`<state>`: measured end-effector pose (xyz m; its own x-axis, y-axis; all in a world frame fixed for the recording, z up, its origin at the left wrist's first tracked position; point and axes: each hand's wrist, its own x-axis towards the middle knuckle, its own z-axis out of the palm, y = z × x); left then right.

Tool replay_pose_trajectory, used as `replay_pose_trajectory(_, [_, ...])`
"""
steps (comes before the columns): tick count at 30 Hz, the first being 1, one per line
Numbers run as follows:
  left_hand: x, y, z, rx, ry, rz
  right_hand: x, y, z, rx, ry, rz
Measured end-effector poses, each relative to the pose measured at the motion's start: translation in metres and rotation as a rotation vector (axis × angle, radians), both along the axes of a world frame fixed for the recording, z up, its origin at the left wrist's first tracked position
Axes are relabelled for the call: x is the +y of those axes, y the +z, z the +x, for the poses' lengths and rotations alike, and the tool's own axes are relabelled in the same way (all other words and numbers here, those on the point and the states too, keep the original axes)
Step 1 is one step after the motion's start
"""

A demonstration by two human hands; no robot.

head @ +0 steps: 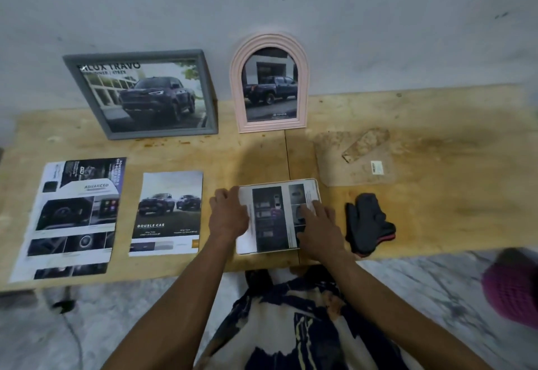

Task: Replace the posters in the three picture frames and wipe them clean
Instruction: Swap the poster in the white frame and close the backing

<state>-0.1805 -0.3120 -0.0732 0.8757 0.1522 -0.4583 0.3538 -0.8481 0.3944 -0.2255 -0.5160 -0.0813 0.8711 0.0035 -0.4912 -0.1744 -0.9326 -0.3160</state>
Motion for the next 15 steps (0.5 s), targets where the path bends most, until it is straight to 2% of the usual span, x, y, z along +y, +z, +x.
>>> replay_pose_trajectory(3, [0.002, -0.002, 0.004, 0.0, -0.027, 0.023, 0.001, -0.008, 0.0, -0.032, 0.039, -0.016])
replay_pose_trajectory(8, [0.002, -0.004, 0.013, 0.005, 0.048, -0.041, 0.004, -0.009, 0.003, -0.054, 0.026, -0.024])
replay_pose_trajectory(15, [0.001, -0.003, 0.011, -0.103, 0.053, -0.052, 0.002, -0.008, 0.01, -0.035, 0.06, -0.051])
